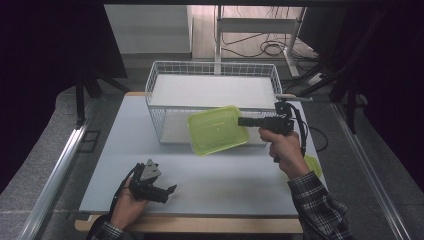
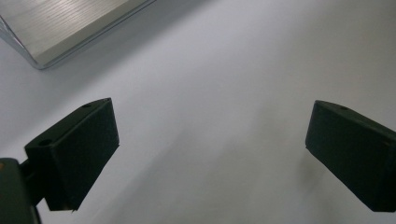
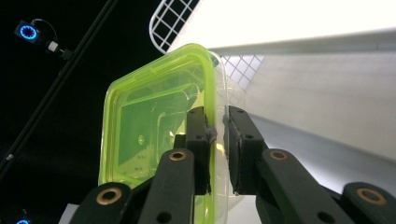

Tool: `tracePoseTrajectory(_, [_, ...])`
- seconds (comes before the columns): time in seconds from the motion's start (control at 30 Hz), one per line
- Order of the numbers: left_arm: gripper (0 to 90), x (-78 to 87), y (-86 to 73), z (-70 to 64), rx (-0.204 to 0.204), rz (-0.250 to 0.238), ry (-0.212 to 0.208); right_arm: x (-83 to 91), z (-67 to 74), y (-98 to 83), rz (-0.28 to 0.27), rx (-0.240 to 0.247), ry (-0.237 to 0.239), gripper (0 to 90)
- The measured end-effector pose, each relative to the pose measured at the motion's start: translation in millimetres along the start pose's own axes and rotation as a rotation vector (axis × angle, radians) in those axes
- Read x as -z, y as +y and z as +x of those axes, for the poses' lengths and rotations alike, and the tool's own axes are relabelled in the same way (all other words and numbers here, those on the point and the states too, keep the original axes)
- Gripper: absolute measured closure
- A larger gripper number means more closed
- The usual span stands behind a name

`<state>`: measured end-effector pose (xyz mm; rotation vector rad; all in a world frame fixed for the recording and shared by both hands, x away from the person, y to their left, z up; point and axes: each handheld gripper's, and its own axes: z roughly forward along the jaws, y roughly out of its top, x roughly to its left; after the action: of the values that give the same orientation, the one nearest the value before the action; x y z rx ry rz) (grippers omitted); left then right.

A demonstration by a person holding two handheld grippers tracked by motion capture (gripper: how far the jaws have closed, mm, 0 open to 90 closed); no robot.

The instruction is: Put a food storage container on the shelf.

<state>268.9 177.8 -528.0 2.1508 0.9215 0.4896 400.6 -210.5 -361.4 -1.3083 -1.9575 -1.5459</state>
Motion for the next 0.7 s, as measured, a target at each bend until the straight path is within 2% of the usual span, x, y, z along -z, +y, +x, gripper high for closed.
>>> tracePoseTrajectory(0.27, [2.9, 0.1, 0.0, 1.1, 0.011, -0.002, -0.01, 2.3, 6.0, 16.2, -0.029, 0.003, -0.012, 79.7])
tracePoseTrajectory(0.7, [2.8, -0.4, -0.3, 1.1, 0.017, -0.002, -0.011, 1.1, 10.9, 45.1, -0.084, 0.018, -0.071, 79.7])
